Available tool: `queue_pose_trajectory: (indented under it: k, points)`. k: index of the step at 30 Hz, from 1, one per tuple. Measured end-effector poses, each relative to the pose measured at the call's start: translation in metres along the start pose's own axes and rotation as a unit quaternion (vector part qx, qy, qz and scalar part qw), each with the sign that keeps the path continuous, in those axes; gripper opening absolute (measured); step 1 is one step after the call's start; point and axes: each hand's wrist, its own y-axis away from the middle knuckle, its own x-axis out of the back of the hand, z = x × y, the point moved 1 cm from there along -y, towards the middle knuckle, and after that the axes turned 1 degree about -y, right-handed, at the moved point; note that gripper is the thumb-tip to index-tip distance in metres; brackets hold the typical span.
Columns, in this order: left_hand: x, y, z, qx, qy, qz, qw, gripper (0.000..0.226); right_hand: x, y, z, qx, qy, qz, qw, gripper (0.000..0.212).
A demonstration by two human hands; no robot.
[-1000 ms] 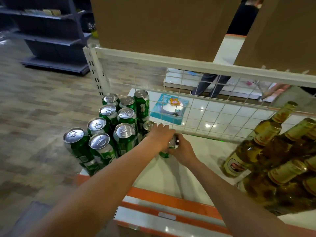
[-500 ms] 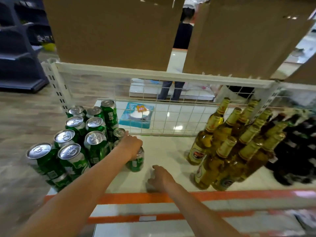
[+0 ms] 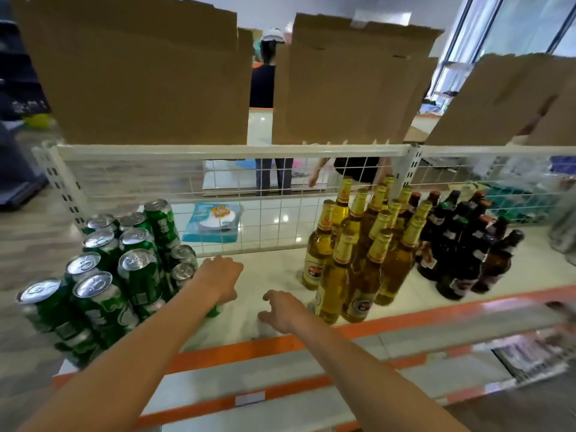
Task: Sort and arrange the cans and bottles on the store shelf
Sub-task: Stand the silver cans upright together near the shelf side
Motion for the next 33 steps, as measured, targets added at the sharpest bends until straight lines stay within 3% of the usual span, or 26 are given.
queue_pose_trajectory:
  k: [5, 10, 13, 17, 22, 33]
  points:
    - [0.009, 0.028, 0.067, -0.012, 0.031, -0.048, 0.998, 0.055, 0.004, 0.047, 0.041, 0.015, -0.01, -0.027, 0.999, 0.054]
    - [0.036, 0.04, 0.168, -0.034, 0.068, -0.117, 0.99, 0.051, 0.03, 0.105, 0.138, -0.01, -0.003, -0.052, 0.999, 0.057]
    - [0.058, 0.041, 0.244, -0.077, 0.076, -0.093, 0.99, 0.043, 0.054, 0.151, 0.213, -0.06, 0.007, -0.038, 0.997, 0.06]
    - [0.1, 0.045, 0.357, -0.129, 0.092, -0.034, 0.987, 0.058, 0.094, 0.225, 0.308, -0.103, -0.032, 0.019, 0.994, 0.057]
    - [0.153, 0.046, 0.485, -0.195, 0.076, 0.0, 0.978, 0.057, 0.152, 0.312, 0.411, -0.165, 0.012, 0.055, 0.985, 0.057]
    - [0.266, 0.013, 0.677, -0.301, 0.068, 0.063, 0.949, 0.06, 0.258, 0.403, 0.544, -0.273, 0.012, 0.152, 0.95, 0.06]
